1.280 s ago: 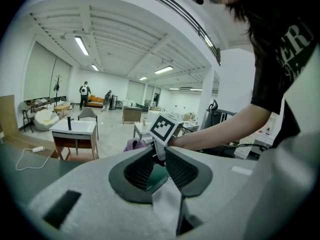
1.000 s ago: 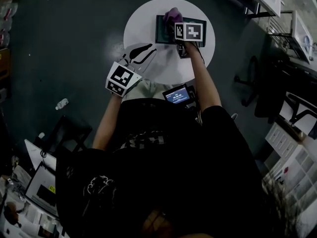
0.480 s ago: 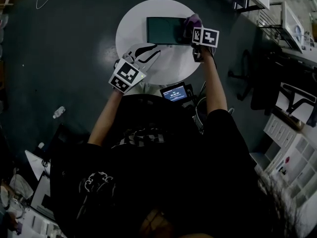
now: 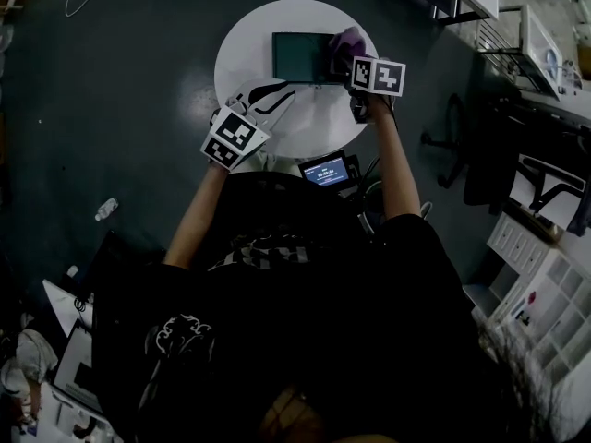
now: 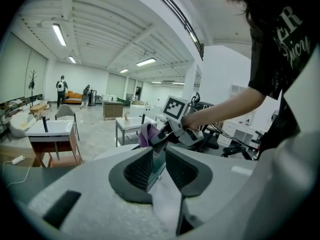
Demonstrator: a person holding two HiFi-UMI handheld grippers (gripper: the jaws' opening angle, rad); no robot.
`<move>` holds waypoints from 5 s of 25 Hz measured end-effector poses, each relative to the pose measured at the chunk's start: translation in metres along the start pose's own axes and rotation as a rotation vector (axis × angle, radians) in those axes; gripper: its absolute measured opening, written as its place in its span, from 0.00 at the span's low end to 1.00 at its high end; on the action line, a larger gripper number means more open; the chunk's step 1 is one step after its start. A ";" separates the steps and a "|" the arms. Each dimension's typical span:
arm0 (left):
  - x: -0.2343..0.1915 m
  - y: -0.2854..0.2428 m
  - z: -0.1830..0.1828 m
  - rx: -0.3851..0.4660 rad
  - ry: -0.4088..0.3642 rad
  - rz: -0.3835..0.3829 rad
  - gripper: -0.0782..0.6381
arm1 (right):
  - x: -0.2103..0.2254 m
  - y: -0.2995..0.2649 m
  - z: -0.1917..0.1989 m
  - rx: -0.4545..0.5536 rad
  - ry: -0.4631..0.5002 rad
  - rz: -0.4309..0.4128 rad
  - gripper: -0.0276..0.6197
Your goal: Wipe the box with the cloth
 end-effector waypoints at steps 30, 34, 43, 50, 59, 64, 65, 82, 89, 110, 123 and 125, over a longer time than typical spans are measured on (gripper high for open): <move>-0.009 0.020 0.013 -0.016 0.034 -0.040 0.21 | -0.047 -0.016 0.075 -0.147 0.080 -0.068 0.21; 0.000 0.016 0.013 -0.016 0.025 -0.017 0.21 | -0.013 -0.003 0.081 -0.144 0.055 0.005 0.21; 0.014 0.011 0.018 -0.028 0.006 0.023 0.21 | 0.043 0.021 0.093 -0.151 0.037 0.100 0.21; 0.014 0.011 0.022 -0.044 -0.020 0.031 0.21 | 0.024 0.019 0.083 -0.146 0.095 0.052 0.21; 0.017 0.025 0.024 -0.033 -0.009 0.004 0.21 | -0.068 0.018 0.090 -0.162 0.246 -0.164 0.21; 0.025 0.033 0.026 -0.031 -0.004 -0.004 0.21 | -0.118 0.010 0.115 -0.222 0.394 -0.278 0.21; 0.025 0.034 0.027 -0.031 -0.003 -0.005 0.21 | -0.124 0.007 0.118 -0.232 0.425 -0.296 0.21; 0.006 0.064 0.052 -0.042 0.032 -0.012 0.21 | -0.142 -0.056 0.155 -0.379 0.410 -0.274 0.21; -0.001 0.062 0.049 -0.028 0.044 -0.023 0.21 | -0.124 -0.058 0.156 -0.416 0.369 -0.243 0.21; 0.023 -0.006 0.029 -0.039 0.037 -0.027 0.21 | -0.015 -0.012 0.157 -0.449 0.370 -0.236 0.21; 0.047 -0.059 0.018 -0.061 0.038 -0.032 0.21 | 0.074 0.009 0.156 -0.456 0.339 -0.181 0.21; 0.048 -0.066 0.015 -0.062 0.038 -0.041 0.21 | 0.083 0.011 0.156 -0.465 0.347 -0.191 0.21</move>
Point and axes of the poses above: the fingertips, and each gripper's own axes: y backward along the fingers, x to its right, z out of its underside, the point moved 1 cm from there along y, backward along the fingers, and after that the axes turned 6 degrees about x, right-handed, at the moved point
